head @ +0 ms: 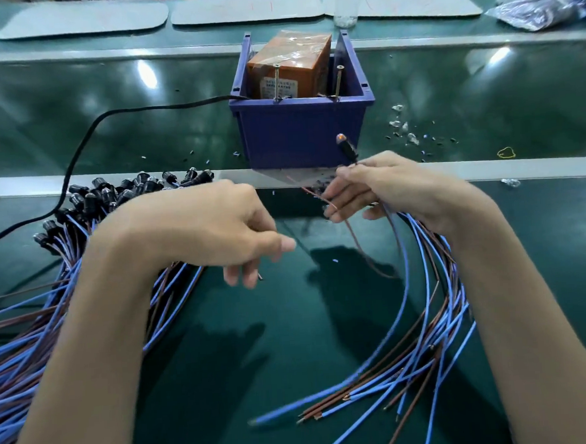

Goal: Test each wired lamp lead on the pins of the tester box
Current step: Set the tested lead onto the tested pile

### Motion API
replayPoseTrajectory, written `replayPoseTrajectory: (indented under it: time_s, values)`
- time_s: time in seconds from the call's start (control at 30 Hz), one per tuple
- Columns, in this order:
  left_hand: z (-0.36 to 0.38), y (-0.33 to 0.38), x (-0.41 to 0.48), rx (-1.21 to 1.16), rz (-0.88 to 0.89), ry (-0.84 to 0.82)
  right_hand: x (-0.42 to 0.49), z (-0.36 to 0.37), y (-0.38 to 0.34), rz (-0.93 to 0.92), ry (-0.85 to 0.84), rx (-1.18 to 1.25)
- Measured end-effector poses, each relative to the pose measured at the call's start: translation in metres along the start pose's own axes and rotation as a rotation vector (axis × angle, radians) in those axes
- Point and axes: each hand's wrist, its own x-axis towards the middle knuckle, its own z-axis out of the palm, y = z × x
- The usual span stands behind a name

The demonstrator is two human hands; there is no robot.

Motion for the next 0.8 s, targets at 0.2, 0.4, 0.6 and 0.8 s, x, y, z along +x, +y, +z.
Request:
replayPoseTrajectory:
  time_s: [0.2,0.4,0.6,0.8]
  values:
    - [0.025,0.021,0.026,0.219,0.141,0.177,0.013,-0.002,0.008,-0.006,0.253,-0.161]
    - [0.059,0.043,0.051,0.309,0.152,0.206,0.006,-0.009,0.008,-0.035,0.258,-0.135]
    - [0.059,0.047,0.049,0.286,0.204,0.245,0.000,-0.022,0.010,-0.081,0.373,0.068]
    - [0.054,0.056,0.039,0.186,0.307,0.108,0.002,-0.028,0.018,-0.054,0.420,0.161]
